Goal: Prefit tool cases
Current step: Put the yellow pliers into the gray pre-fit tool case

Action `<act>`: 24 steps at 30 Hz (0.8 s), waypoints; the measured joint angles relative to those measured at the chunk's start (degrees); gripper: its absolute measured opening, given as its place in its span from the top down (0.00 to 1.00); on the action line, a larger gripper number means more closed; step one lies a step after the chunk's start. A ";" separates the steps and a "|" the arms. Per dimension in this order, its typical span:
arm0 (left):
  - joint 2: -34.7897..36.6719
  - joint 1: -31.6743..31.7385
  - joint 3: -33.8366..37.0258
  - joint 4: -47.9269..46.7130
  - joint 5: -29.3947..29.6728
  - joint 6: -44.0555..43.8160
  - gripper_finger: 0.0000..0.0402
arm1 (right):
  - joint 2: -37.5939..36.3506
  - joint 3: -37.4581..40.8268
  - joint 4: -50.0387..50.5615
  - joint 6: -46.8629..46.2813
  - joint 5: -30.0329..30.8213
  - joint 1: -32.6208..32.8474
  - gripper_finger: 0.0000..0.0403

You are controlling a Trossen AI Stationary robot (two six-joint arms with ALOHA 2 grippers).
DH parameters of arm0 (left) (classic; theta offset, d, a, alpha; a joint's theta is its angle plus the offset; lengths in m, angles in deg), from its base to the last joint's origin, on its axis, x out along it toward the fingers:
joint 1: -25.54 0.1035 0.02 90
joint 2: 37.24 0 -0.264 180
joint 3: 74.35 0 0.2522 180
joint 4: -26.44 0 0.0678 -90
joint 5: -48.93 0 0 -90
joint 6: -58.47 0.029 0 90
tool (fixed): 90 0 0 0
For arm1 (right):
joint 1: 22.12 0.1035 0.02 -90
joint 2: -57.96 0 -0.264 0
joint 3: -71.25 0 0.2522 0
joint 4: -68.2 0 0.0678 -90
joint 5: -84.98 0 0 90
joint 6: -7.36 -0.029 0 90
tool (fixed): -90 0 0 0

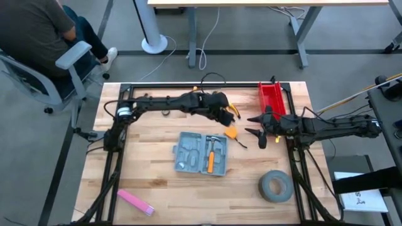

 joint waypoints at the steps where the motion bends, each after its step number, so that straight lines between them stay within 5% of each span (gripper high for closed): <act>1: 0.00 0.98 0.00 -1.46 0.03 -0.01 0.71 | 0.00 0.00 -0.21 0.04 0.00 0.00 0.51; 24: -0.04 10.19 0.11 -7.57 -2.72 17.70 0.77 | 0.00 0.17 -0.92 5.85 4.14 0.00 0.51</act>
